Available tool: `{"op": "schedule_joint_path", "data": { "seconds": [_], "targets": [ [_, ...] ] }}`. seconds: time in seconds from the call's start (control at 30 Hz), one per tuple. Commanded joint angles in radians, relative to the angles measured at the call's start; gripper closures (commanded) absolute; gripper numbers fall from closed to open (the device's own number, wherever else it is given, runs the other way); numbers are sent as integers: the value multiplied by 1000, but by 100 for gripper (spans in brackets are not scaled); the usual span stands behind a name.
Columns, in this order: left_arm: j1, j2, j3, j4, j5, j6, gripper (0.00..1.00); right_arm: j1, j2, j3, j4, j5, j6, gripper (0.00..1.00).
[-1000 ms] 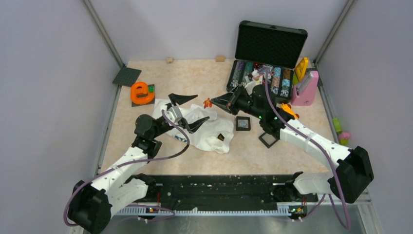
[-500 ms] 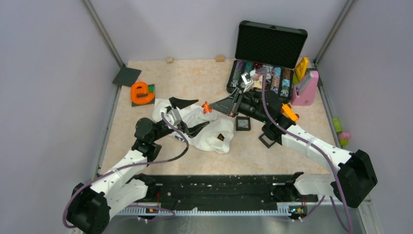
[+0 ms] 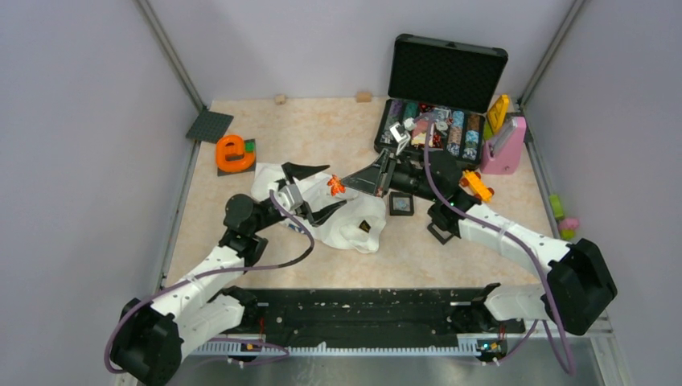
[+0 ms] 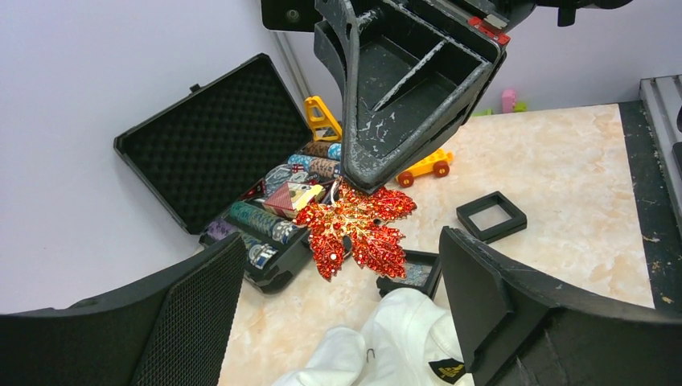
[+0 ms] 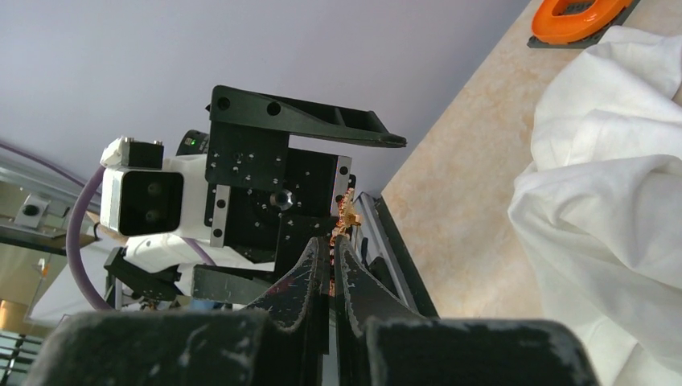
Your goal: Remove the brooch from the garment
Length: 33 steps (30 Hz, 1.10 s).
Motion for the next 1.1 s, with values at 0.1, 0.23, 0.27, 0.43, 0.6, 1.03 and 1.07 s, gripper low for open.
{"op": "schedule_joint_path", "data": {
  "seconds": [0.1,0.23,0.27,0.43,0.6,1.03,1.07],
  "targets": [
    [-6,15,9,63,36,25,13,-1,14,4,84,-22,19,100],
    [-5,15,12,56,43,35,20,-1,18,3,85,-22,21,100],
    [-6,14,12,57,43,38,20,-1,18,2,82,-19,20,100],
    [-6,5,13,61,43,39,23,-1,21,-7,82,-17,17,100],
    [-6,-4,13,56,31,39,23,-1,19,-14,90,-17,21,100],
    [-7,4,19,82,55,23,24,-1,18,-8,89,-18,24,100],
    [-8,6,21,87,61,20,25,-1,18,-8,92,-19,26,100]
  ]
}}
